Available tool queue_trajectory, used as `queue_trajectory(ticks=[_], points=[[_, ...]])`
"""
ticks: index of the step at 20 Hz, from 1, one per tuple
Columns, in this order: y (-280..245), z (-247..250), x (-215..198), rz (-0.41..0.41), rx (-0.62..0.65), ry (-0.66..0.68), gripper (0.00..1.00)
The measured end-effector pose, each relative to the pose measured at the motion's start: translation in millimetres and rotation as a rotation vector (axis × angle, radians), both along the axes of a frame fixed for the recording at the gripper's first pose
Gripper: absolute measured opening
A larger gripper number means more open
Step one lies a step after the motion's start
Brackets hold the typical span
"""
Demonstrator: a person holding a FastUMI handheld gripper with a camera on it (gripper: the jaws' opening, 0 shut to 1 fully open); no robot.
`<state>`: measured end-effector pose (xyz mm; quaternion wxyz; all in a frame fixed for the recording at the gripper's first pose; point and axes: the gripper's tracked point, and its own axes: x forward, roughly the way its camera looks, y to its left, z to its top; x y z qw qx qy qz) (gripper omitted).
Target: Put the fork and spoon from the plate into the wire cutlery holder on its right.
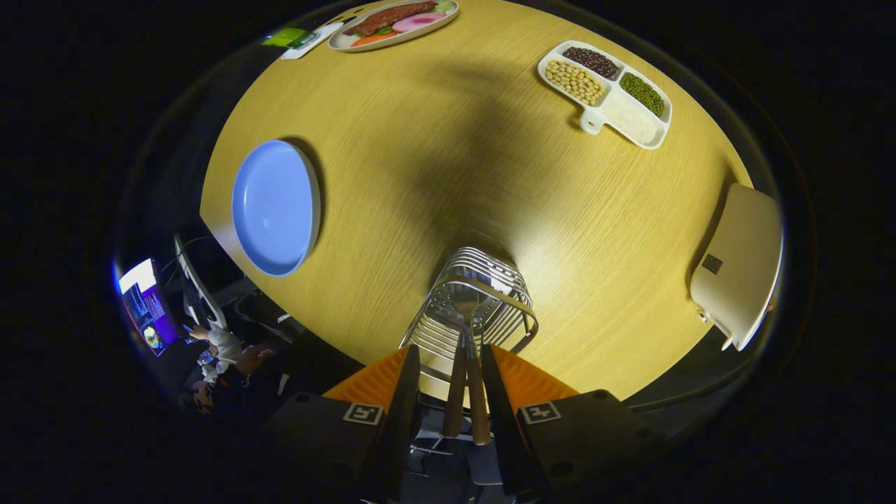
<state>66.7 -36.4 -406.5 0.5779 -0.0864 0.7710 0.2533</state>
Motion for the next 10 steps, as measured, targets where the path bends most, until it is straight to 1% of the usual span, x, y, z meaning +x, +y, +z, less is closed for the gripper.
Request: queue_trajectory(ticks=[2,4,5,6,7,9,10], points=[[-1.8,9.4,1.3,-0.046,0.037,-0.049,0.64],[-4.5,17.4,2.2,-0.091,0.080,-0.099,0.69],[-8.0,27.1,3.6,-0.117,0.099,-0.129,0.69],[-8.2,26.6,5.1,-0.147,0.122,-0.163,0.71],[-8.0,37.9,6.4,-0.172,0.155,-0.197,0.74],[-11.8,46.9,7.9,-0.223,0.200,-0.269,0.82],[-15.4,53.6,9.0,-0.251,0.216,-0.308,0.91]])
